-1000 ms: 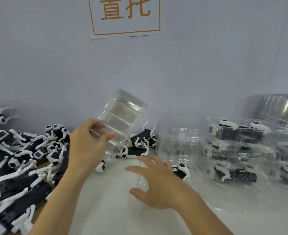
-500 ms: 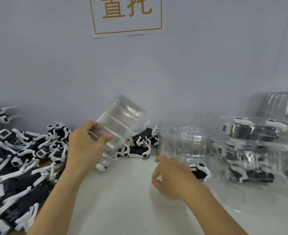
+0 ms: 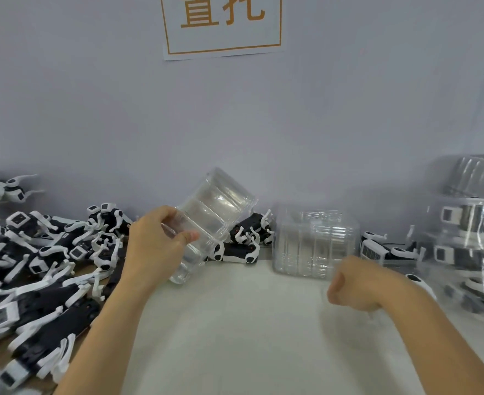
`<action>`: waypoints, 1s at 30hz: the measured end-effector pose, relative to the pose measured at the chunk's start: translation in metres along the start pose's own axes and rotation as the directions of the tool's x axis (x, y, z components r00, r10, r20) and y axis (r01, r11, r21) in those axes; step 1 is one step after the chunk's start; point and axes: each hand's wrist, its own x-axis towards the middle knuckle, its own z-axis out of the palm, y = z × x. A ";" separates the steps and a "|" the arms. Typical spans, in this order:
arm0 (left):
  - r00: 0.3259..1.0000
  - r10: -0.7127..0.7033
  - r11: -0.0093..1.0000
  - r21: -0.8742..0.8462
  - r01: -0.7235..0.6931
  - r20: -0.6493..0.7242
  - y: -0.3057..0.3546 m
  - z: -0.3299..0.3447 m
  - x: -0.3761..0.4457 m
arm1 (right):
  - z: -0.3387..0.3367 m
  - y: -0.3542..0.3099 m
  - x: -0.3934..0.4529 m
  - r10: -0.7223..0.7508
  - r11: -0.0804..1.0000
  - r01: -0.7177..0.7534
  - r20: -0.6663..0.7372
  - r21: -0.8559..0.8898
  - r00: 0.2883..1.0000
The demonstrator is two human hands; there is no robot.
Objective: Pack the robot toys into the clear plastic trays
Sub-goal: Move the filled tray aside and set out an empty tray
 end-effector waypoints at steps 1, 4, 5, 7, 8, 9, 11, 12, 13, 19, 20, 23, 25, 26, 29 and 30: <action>1.000 0.002 1.000 0.002 -0.002 0.004 0.000 0.000 0.000 | -0.003 0.005 -0.001 0.018 1.000 -0.018 0.004 -0.016 1.000; 1.000 -0.014 1.000 0.012 0.014 0.014 -0.002 0.002 0.001 | -0.011 0.018 -0.003 0.052 0.998 -0.052 0.012 -0.036 0.999; 1.000 -0.016 1.000 0.020 0.015 0.018 -0.002 0.002 0.001 | -0.013 0.023 -0.004 0.057 0.998 -0.056 0.024 -0.038 0.998; 1.000 -0.011 0.999 0.033 0.010 0.029 -0.004 0.004 0.001 | -0.015 0.030 -0.005 0.058 0.998 -0.057 0.027 -0.020 0.998; 0.999 -0.011 0.999 0.037 0.010 0.035 -0.005 0.005 0.001 | -0.016 0.034 -0.005 0.060 0.998 -0.060 0.016 0.002 0.998; 0.999 -0.013 0.999 0.041 0.011 0.040 -0.006 0.006 0.000 | -0.016 0.037 -0.004 0.064 0.998 -0.064 0.004 0.023 0.998; 0.998 -0.011 0.999 0.047 0.008 0.055 -0.007 0.008 -0.001 | -0.015 0.041 -0.003 0.074 0.996 -0.074 -0.006 0.055 0.997; 0.998 -0.010 0.999 0.048 0.006 0.066 -0.007 0.009 -0.002 | -0.015 0.042 -0.002 0.078 0.995 -0.077 -0.008 0.067 0.997; 0.997 -0.009 0.999 0.051 0.005 0.078 -0.008 0.010 -0.002 | -0.014 0.043 -0.001 0.080 0.994 -0.079 -0.009 0.077 0.997; 0.989 0.051 0.993 0.095 -0.064 0.140 -0.005 0.014 -0.004 | -0.014 0.043 0.001 0.022 0.996 -0.022 0.009 0.085 1.000; 0.987 0.062 0.994 0.075 -0.074 0.149 -0.003 0.015 -0.005 | -0.015 0.042 0.000 -0.001 0.993 -0.001 0.015 0.118 1.000; 0.985 0.082 0.996 -0.037 -0.078 0.149 0.005 0.021 -0.007 | -0.018 0.037 0.002 -0.147 0.955 0.182 -0.160 0.232 0.976; 0.987 0.089 0.990 -0.122 -0.072 0.138 0.013 0.027 -0.009 | -0.021 0.028 0.001 -0.237 0.873 0.340 -0.306 0.349 0.922; 0.988 0.078 0.981 -0.186 -0.052 0.137 0.017 0.031 -0.010 | -0.021 0.021 -0.001 -0.282 0.796 0.412 -0.331 0.443 0.901; 0.987 0.026 0.933 -0.359 0.034 0.161 0.031 0.042 -0.018 | -0.018 -0.006 -0.013 -0.421 0.523 0.519 -0.324 0.676 0.847; 0.984 0.015 0.919 -0.389 0.055 0.176 0.035 0.046 -0.021 | -0.015 -0.016 -0.016 -0.444 0.453 0.539 -0.345 0.710 0.827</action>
